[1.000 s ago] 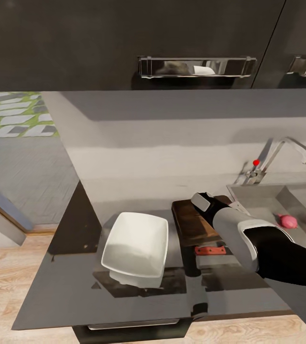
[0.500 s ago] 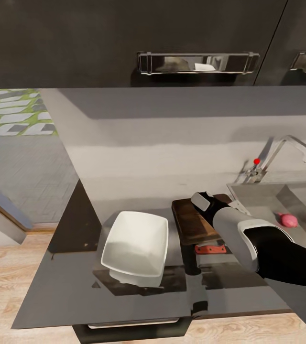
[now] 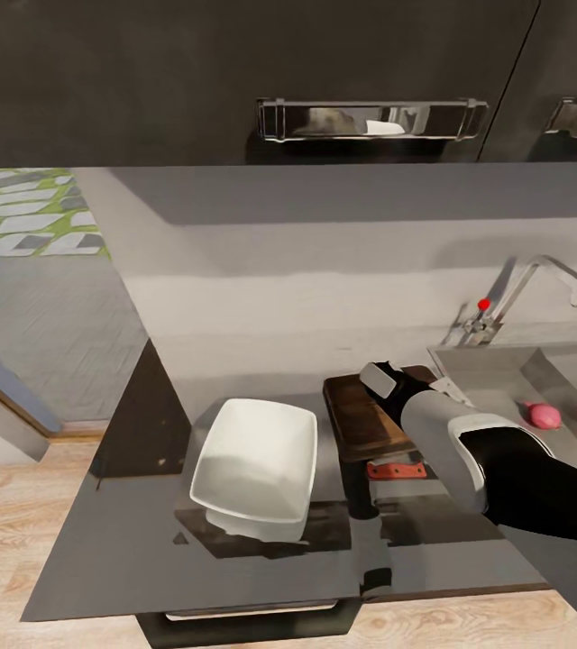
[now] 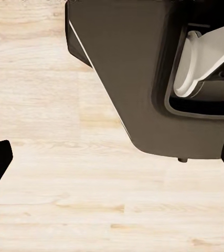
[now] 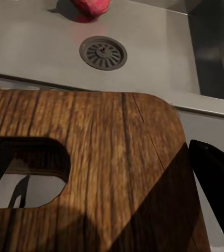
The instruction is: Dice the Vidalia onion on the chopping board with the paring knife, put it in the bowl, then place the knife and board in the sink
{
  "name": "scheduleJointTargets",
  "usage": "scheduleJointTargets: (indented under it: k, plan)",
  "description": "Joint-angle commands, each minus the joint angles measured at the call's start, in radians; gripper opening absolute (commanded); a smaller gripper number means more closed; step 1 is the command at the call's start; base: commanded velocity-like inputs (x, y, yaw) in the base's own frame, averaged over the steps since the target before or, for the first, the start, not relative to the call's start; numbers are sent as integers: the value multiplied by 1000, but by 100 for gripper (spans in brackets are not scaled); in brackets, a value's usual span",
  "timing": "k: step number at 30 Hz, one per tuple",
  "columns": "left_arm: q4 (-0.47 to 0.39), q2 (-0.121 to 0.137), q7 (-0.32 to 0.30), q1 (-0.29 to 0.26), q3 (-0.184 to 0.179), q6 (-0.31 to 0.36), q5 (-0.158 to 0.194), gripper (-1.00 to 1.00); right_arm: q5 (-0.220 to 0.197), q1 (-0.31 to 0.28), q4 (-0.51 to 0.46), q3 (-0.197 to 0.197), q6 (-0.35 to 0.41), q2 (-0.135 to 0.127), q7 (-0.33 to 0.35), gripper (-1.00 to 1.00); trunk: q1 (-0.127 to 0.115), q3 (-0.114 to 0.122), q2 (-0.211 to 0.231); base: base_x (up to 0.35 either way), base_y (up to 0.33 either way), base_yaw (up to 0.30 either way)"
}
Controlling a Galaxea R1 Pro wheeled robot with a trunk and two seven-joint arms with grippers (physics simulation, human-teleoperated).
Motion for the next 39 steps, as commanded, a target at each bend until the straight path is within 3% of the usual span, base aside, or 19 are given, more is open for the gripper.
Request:
scheduleJointTargets:
  k: [1,16,39]
  plan:
    - [-2,0,-1,1,0,-1,9,100,-16,0,12,4,-10,0,-3,-100,1,0,-1,0,0,-78]
    - [-2,0,-1,1,0,-1,8,100,-16,0,12,3,-10,0,-3,-100,1,20,-1,0,0,-100]
    - [1,0,-1,1,0,-1,9,100,-22,0,10,3,-11,2,51,-100,1,21,-1,0,0,-4]
